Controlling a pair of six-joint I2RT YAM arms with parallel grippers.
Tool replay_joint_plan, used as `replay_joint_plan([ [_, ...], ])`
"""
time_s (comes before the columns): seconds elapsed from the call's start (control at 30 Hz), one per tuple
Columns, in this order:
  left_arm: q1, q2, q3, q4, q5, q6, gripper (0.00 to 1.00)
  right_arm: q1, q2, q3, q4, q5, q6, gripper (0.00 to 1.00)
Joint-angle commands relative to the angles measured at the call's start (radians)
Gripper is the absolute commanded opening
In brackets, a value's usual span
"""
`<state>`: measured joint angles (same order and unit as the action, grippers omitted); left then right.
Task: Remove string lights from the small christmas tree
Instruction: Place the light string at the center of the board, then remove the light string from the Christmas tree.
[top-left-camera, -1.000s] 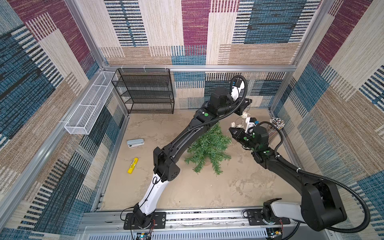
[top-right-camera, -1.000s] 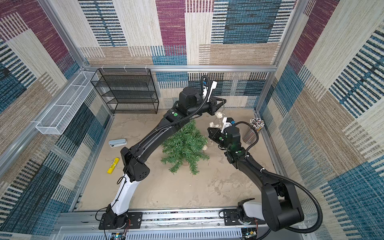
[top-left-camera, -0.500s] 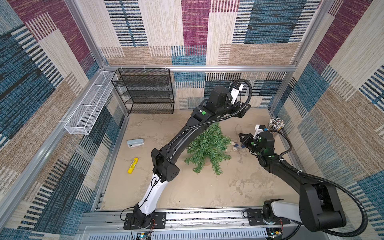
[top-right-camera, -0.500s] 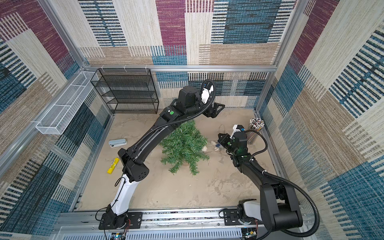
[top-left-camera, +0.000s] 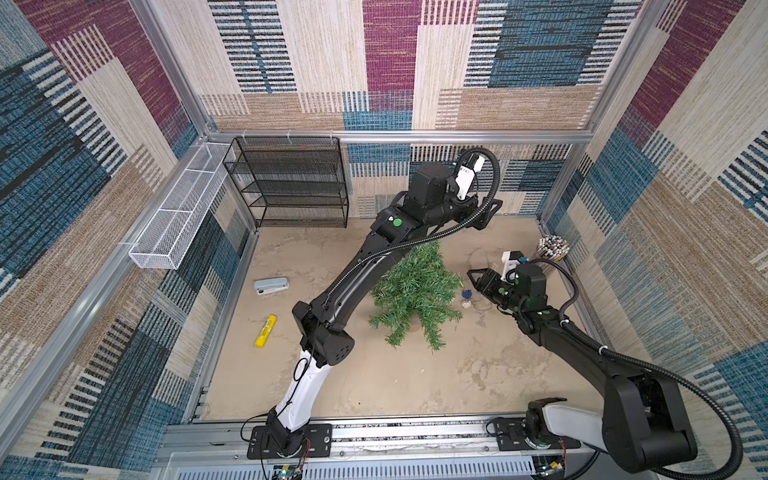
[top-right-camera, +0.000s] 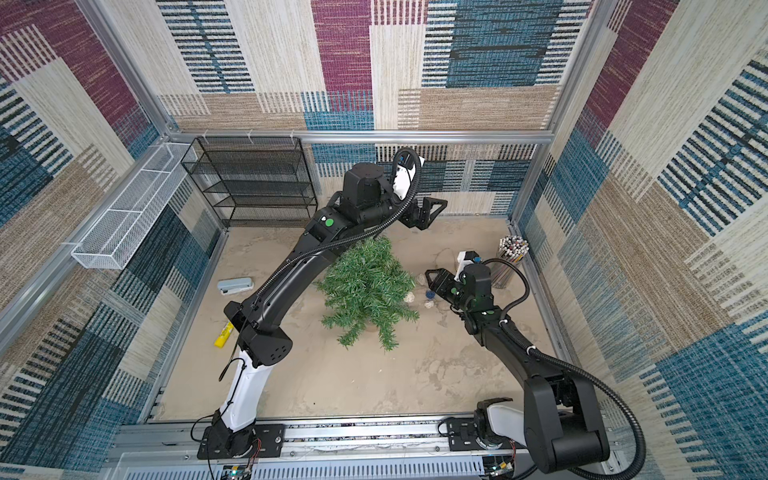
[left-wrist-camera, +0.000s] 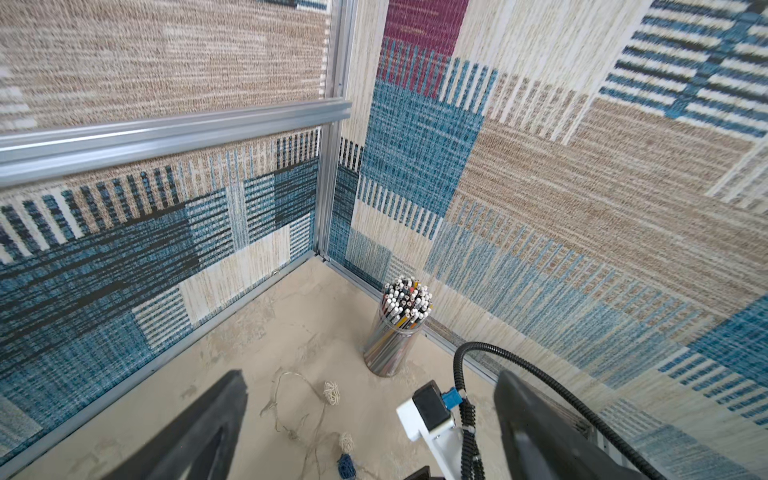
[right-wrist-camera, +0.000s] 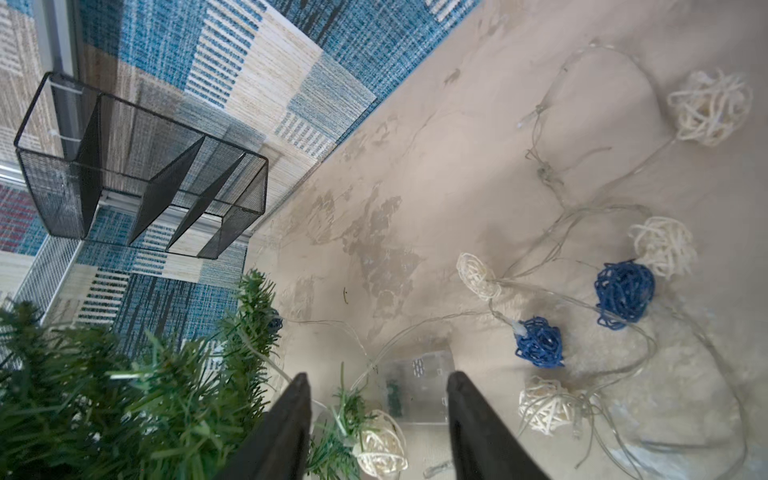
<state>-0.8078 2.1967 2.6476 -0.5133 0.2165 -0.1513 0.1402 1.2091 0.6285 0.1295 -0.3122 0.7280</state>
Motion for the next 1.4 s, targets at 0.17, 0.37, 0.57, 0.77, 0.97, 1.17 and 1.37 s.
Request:
replay_joint_plan([
  [0.17,0.001,-0.079,-0.022,-0.005,0.057,-0.03,0.99,-0.036,0.027,0.024,-0.145,-0.079,-0.05,0.74],
  [0.37,0.001,-0.089,-0.016,-0.017,0.06,-0.031,0.99,-0.03,0.077,0.045,-0.154,-0.098,-0.046,0.77],
  [0.57,0.002,-0.09,-0.015,0.043,0.095,-0.053,0.99,-0.042,0.129,0.073,-0.228,-0.049,-0.121,0.78],
  [0.77,0.004,-0.119,0.006,-0.03,0.055,0.013,0.99,-0.036,0.109,0.063,-0.263,-0.051,-0.155,0.77],
  [0.97,0.015,-0.266,-0.158,-0.052,-0.051,0.101,0.99,0.006,0.162,0.076,-0.326,0.001,-0.216,0.78],
  [1.17,0.048,-0.421,-0.399,-0.061,-0.127,0.122,0.99,0.04,0.315,0.112,-0.22,-0.079,-0.162,0.8],
  [1.37,0.089,-0.564,-0.637,-0.031,-0.149,0.097,0.99,0.03,0.422,0.181,-0.126,-0.113,-0.096,0.81],
])
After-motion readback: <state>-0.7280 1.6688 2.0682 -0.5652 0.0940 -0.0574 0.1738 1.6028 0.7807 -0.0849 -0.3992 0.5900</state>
